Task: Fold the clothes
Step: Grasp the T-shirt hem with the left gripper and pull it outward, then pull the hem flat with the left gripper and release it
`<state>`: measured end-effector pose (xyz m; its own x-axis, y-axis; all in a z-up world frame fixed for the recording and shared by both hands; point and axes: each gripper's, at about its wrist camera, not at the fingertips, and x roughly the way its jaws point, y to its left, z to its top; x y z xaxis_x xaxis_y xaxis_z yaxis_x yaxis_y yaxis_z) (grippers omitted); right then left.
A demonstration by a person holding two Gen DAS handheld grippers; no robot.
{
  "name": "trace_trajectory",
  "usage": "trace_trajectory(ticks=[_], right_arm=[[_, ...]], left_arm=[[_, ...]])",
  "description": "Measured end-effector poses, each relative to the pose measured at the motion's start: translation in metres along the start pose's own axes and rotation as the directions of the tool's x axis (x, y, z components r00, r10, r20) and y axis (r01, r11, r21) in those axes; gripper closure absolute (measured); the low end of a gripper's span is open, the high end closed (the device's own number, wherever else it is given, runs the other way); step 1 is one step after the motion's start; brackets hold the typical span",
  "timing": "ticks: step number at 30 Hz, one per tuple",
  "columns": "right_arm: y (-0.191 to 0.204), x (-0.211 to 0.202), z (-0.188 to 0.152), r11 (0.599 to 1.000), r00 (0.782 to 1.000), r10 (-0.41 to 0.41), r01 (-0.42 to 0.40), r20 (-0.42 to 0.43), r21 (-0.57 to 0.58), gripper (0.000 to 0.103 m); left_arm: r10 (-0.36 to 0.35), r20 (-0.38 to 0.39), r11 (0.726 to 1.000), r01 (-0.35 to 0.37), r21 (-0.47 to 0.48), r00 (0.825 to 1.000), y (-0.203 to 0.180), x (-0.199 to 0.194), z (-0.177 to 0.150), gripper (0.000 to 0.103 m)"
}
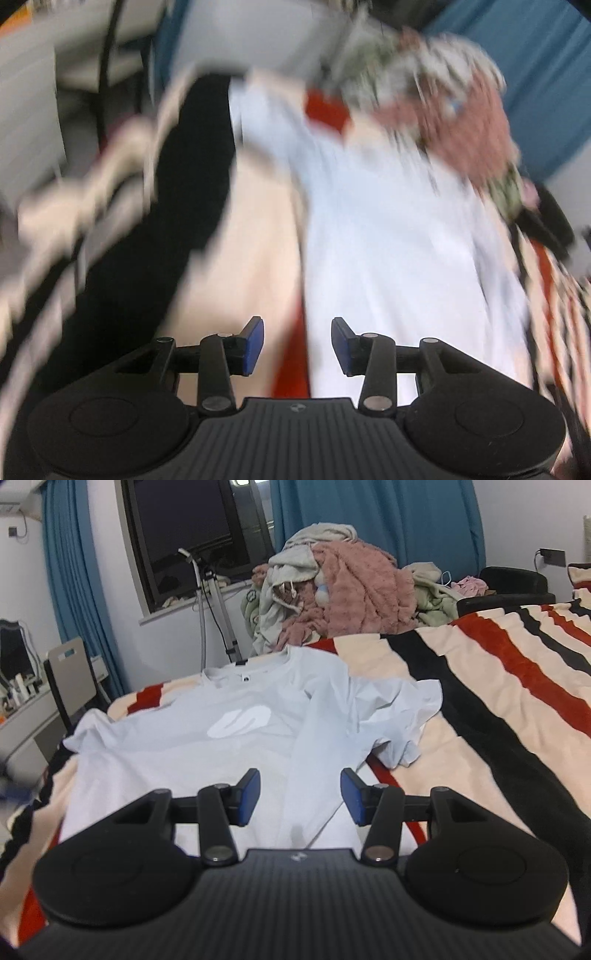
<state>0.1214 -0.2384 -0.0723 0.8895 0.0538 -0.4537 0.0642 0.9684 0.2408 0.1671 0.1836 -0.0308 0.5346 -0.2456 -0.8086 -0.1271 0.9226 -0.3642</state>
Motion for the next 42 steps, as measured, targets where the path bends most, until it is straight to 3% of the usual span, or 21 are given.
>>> trace_trajectory(ticks=[3, 7, 8, 10, 12, 14, 16, 18, 20, 23, 25, 28, 31, 34, 36, 38, 40, 42], right_arm=[[-0.004, -0.022, 0.002, 1.0, 1.0, -0.01, 0.01, 0.01, 0.017, 0.053], [-0.013, -0.057, 0.004, 0.998, 0.999, -0.013, 0.01, 0.036, 0.067, 0.053], [-0.014, -0.065, 0.004, 0.997, 0.999, -0.014, 0.011, 0.048, 0.071, 0.053], [-0.016, -0.077, 0.005, 0.997, 0.998, -0.024, 0.019, 0.066, 0.071, 0.052], [-0.017, -0.082, 0.004, 0.997, 0.997, -0.028, 0.023, 0.072, 0.067, 0.052], [-0.019, -0.084, 0.003, 0.998, 0.997, -0.031, 0.027, 0.073, 0.061, 0.052], [-0.021, -0.082, 0.001, 0.998, 0.997, -0.042, 0.038, 0.064, 0.056, 0.052], [-0.026, -0.079, 0.0, 0.996, 0.998, -0.042, 0.038, 0.053, 0.075, 0.052], [-0.031, -0.076, 0.0, 0.995, 0.998, -0.038, 0.034, 0.045, 0.098, 0.052], [-0.035, -0.074, 0.002, 0.992, 0.998, -0.029, 0.023, 0.05, 0.121, 0.052], [-0.036, -0.074, 0.001, 0.992, 0.999, -0.027, 0.022, 0.045, 0.124, 0.052], [-0.037, -0.074, 0.001, 0.992, 0.999, -0.022, 0.016, 0.042, 0.125, 0.052], [-0.036, -0.075, 0.001, 0.992, 0.999, -0.016, 0.011, 0.045, 0.122, 0.052], [-0.035, -0.077, 0.001, 0.993, 0.999, -0.013, 0.007, 0.049, 0.115, 0.052], [-0.033, -0.08, 0.002, 0.995, 0.998, -0.017, 0.011, 0.057, 0.1, 0.052], [-0.031, -0.082, 0.003, 0.996, 0.998, -0.019, 0.013, 0.066, 0.088, 0.052], [-0.029, -0.085, 0.004, 0.997, 0.997, -0.023, 0.017, 0.076, 0.074, 0.052], [-0.024, -0.086, 0.004, 0.998, 0.996, -0.032, 0.028, 0.087, 0.048, 0.052]], left_arm=[[-0.072, -0.15, 0.997, 0.071, -0.009, 0.986, 0.0, -0.01, -0.054, 0.058], [-0.075, -0.33, 0.995, 0.091, 0.034, 0.941, -0.015, -0.01, -0.101, 0.053], [-0.082, -0.358, 0.993, 0.107, 0.049, 0.93, -0.02, -0.009, -0.108, 0.046], [-0.022, -0.39, 0.993, 0.066, 0.1, 0.92, -0.03, -0.005, -0.12, 0.042], [0.084, -0.399, 0.988, -0.025, 0.151, 0.913, -0.038, 0.002, -0.126, 0.042], [0.103, -0.404, 0.988, -0.048, 0.144, 0.909, -0.04, 0.004, -0.13, 0.044], [0.114, -0.403, 0.987, -0.057, 0.151, 0.908, -0.042, 0.001, -0.132, 0.059], [0.109, -0.422, 0.985, -0.042, 0.166, 0.9, -0.04, -0.005, -0.133, 0.086], [0.116, -0.43, 0.985, -0.047, 0.166, 0.895, -0.035, -0.016, -0.131, 0.097], [0.138, -0.402, 0.978, -0.06, 0.2, 0.905, -0.029, -0.04, -0.122, 0.099], [0.192, -0.381, 0.967, -0.108, 0.231, 0.904, -0.022, -0.053, -0.117, 0.1], [0.325, -0.329, 0.924, -0.223, 0.31, 0.887, -0.01, -0.066, -0.113, 0.1], [0.315, -0.299, 0.927, -0.226, 0.298, 0.901, -0.004, -0.078, -0.112, 0.099], [0.304, -0.248, 0.924, -0.222, 0.312, 0.92, -0.008, -0.092, -0.113, 0.091], [0.296, -0.207, 0.918, -0.218, 0.33, 0.933, -0.015, -0.102, -0.115, 0.061], [0.271, -0.158, 0.921, -0.208, 0.33, 0.95, -0.023, -0.114, -0.109, 0.047], [0.237, -0.106, 0.923, -0.189, 0.335, 0.966, -0.043, -0.122, -0.099, 0.041], [0.205, 0.002, 0.917, -0.193, 0.348, 0.979, -0.063, -0.131, -0.09, 0.025]])
